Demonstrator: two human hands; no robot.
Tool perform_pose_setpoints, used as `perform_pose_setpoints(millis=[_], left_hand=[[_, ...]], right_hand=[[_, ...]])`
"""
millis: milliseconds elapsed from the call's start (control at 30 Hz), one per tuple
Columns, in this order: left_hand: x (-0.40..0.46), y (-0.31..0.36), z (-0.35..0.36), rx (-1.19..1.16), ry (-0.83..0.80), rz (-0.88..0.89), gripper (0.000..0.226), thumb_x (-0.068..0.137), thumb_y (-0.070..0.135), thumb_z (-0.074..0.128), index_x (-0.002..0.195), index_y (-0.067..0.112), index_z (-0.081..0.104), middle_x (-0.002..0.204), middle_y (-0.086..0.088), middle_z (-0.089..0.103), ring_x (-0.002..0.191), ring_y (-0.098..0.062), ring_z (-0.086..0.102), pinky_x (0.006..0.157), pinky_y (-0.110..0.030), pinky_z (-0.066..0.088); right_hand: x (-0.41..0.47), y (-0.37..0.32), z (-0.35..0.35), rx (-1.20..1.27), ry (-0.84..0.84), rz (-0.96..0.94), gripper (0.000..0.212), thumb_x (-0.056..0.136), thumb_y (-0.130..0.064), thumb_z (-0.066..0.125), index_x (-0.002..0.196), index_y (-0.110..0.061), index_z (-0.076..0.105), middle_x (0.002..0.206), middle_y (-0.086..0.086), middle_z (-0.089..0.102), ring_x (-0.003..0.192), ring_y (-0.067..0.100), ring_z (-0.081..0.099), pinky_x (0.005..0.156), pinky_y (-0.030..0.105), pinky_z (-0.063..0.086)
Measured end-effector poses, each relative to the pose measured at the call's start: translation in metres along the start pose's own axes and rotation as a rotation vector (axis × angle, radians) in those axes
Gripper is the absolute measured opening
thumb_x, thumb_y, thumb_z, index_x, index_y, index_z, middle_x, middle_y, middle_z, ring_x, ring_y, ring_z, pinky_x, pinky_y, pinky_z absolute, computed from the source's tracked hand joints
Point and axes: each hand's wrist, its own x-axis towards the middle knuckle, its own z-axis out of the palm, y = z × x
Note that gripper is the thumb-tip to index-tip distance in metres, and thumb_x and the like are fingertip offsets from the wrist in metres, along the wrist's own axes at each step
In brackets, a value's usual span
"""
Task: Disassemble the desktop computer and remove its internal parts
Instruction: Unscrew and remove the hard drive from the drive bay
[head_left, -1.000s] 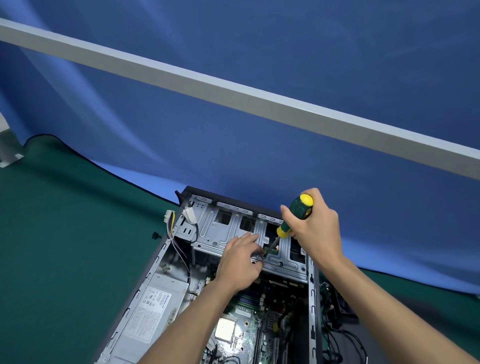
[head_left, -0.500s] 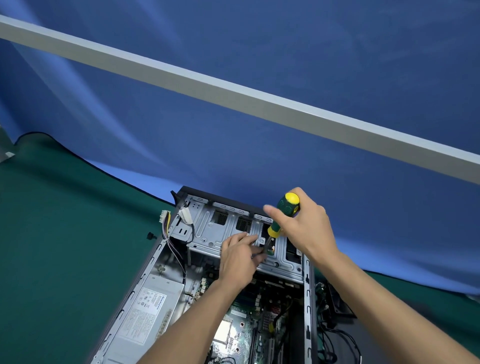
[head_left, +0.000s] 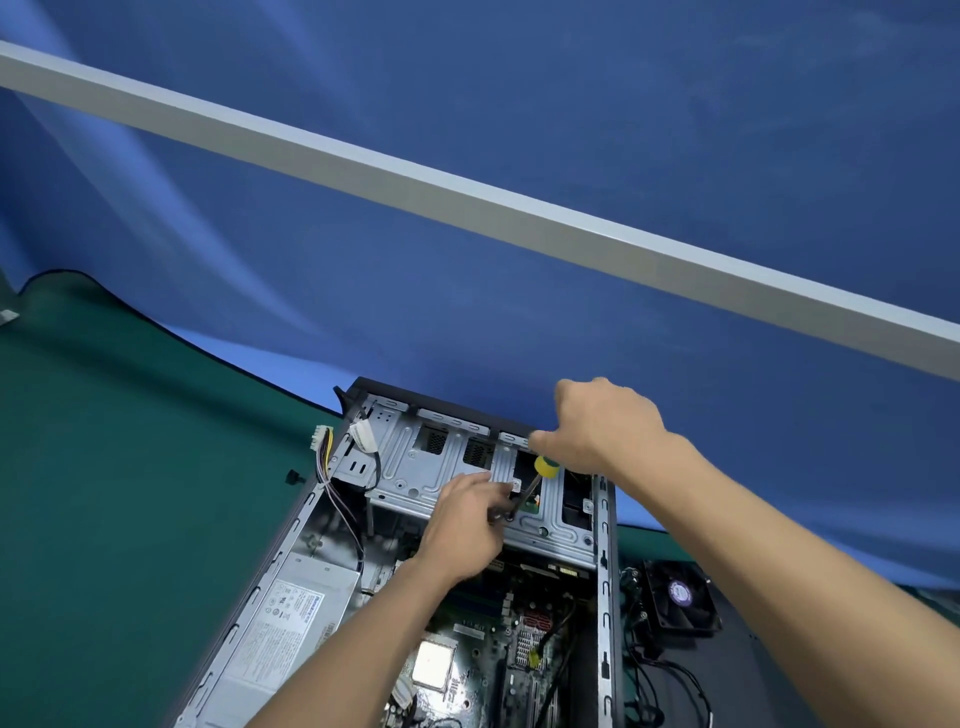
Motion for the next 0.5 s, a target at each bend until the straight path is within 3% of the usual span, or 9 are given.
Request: perform_pose_setpoints(millis=[67,133,167,233,300,400,500], left_hand=[[0.0012,0.0021,-0.003,-0.04,0.005,-0.036,0.035,0.078,-0.003,0.053,0.102,0.014,0.071,0.127,0.007,0.059,0.126,-0.013,0.04,0.107,-0.022,0.024],[0.0027,0.0038,-0.005,-0.052,0.004,-0.04,0.032,0.075,-0.007,0.054,0.096,0.008,0.071,0.121,0.002,0.062,0.12,-0.016,0.047,0.102,-0.022,0.03],[0.0033,0.0036,-0.005,-0.052,-0.003,-0.037,0.03,0.075,-0.008,0.054,0.094,0.007,0.071,0.12,0.001,0.062,0.119,-0.017,0.047,0.1,-0.022,0.032],[0.0029,0.0033,-0.0057,-0.045,-0.022,-0.048,0.029,0.077,-0.006,0.054,0.096,0.008,0.072,0.125,0.002,0.059,0.122,-0.016,0.044,0.103,-0.024,0.032],[0.0033,0.0026,-0.0054,-0.04,-0.03,-0.062,0.028,0.08,-0.001,0.054,0.098,0.01,0.072,0.13,0.003,0.056,0.125,-0.015,0.041,0.106,-0.025,0.031],[0.003,0.0051,-0.0055,-0.019,-0.039,-0.039,0.024,0.081,0.002,0.057,0.095,0.011,0.074,0.126,0.001,0.058,0.121,-0.017,0.045,0.1,-0.024,0.036],[0.003,0.0057,-0.0062,-0.035,-0.037,-0.045,0.022,0.081,0.003,0.06,0.096,0.01,0.074,0.125,0.0,0.058,0.119,-0.018,0.046,0.098,-0.024,0.037]], right_hand=[[0.0004,0.0042,0.003,0.09,0.046,-0.004,0.035,0.093,-0.044,0.049,0.082,-0.011,0.049,0.083,0.005,0.057,0.073,0.026,0.053,0.055,0.029,0.035],[0.001,0.0086,0.0041,0.229,0.034,-0.075,0.012,0.092,-0.025,0.052,0.095,-0.014,0.049,0.1,0.006,0.055,0.086,0.028,0.054,0.066,0.032,0.041],[0.0003,0.0091,0.0037,0.271,0.01,-0.102,0.013,0.089,-0.02,0.055,0.098,-0.016,0.047,0.105,0.005,0.053,0.089,0.027,0.053,0.069,0.033,0.042],[-0.0015,0.008,0.0064,0.304,0.029,-0.11,0.018,0.087,-0.03,0.058,0.095,-0.018,0.047,0.099,0.003,0.056,0.084,0.024,0.054,0.066,0.033,0.042],[-0.0039,0.0054,0.0089,0.291,0.112,-0.088,0.028,0.092,-0.044,0.05,0.089,-0.016,0.051,0.087,0.003,0.06,0.079,0.027,0.056,0.062,0.032,0.04],[-0.0029,0.0038,0.0105,0.3,0.085,-0.143,0.015,0.089,-0.026,0.052,0.101,-0.017,0.05,0.103,0.001,0.054,0.09,0.026,0.054,0.072,0.033,0.042],[-0.0041,0.0025,0.0091,0.288,0.094,-0.12,0.02,0.088,-0.04,0.052,0.093,-0.021,0.048,0.092,-0.002,0.058,0.085,0.024,0.054,0.063,0.032,0.039]])
